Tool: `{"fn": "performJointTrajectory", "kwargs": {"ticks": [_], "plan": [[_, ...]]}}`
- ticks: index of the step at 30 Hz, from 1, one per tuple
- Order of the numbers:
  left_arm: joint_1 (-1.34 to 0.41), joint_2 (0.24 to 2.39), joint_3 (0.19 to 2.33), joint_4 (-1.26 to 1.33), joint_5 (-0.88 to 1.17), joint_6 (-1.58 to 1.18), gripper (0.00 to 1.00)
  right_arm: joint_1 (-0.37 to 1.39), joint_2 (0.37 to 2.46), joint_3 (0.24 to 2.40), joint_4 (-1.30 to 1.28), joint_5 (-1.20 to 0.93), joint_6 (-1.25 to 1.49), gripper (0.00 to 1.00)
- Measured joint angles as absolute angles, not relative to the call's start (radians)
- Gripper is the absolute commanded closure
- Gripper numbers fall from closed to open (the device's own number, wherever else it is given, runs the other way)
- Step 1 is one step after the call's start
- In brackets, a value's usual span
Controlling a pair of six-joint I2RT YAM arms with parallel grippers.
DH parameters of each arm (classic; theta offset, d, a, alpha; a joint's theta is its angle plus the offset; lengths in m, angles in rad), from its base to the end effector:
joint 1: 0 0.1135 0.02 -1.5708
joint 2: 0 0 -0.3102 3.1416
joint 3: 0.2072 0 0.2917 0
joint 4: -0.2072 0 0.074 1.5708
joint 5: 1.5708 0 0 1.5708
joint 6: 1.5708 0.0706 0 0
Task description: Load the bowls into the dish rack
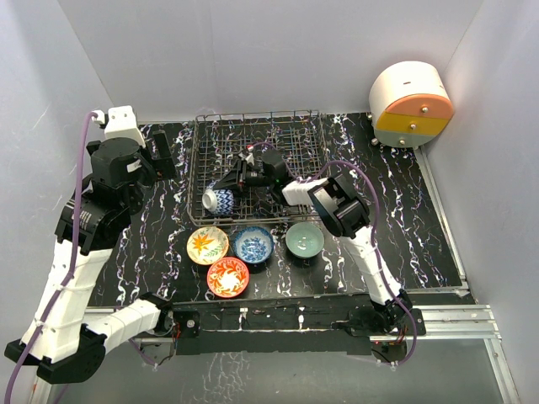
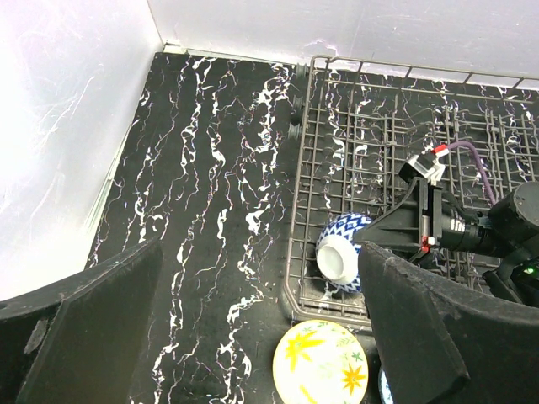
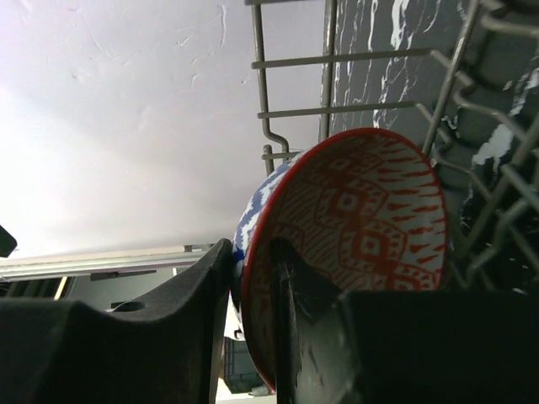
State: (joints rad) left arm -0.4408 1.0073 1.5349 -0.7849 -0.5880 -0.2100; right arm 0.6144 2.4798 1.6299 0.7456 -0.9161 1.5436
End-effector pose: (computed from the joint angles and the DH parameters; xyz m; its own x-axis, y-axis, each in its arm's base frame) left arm 0.1968 -0.0495 0.5375 -0.1980 -0.0984 -0.9753 -0.1753 0.9825 -0.0635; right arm 0.4699 0.4000 0.1171 -0.9976 0.0411 0.0555 0.0580 0.0612 0.9964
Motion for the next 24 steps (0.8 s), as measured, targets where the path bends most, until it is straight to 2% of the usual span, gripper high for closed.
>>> {"fn": "performJointTrajectory", "kwargs": {"ticks": [7,9,11,13,16,17,18,24], "plan": [[-0.441,1.024,1.535,-0.785,-0.588,-0.208,0.03,0.558,2.480,1.624,0.659,-0.912,1.461,0.61],[-0.441,1.031,1.535,-0.785,-0.588,-0.205,0.03,0.543,2.479,1.624,0.613,-0.912,1.423,0.45],[-0.441,1.036,1.535,-0.783,-0.588,-0.204,0.03,0.532,2.473,1.632,0.561,-0.912,1.367,0.37],[-0.441,1.040,1.535,-0.781,-0.588,-0.202,0.03,0.533,2.467,1.667,0.462,-0.902,1.291,0.36],[-0.441,1.043,1.535,-0.775,-0.588,-0.201,0.03,0.535,2.465,1.737,0.293,-0.866,1.169,0.23],[-0.441,1.043,1.535,-0.771,-0.588,-0.201,0.03,0.537,2.461,1.755,0.244,-0.853,1.134,0.15],[-0.441,1.043,1.535,-0.767,-0.588,-0.201,0.03,0.540,2.452,1.771,0.194,-0.837,1.095,0.03],[-0.441,1.045,1.535,-0.758,-0.588,-0.201,0.03,0.551,2.409,1.834,-0.057,-0.742,0.904,0.01]]}}
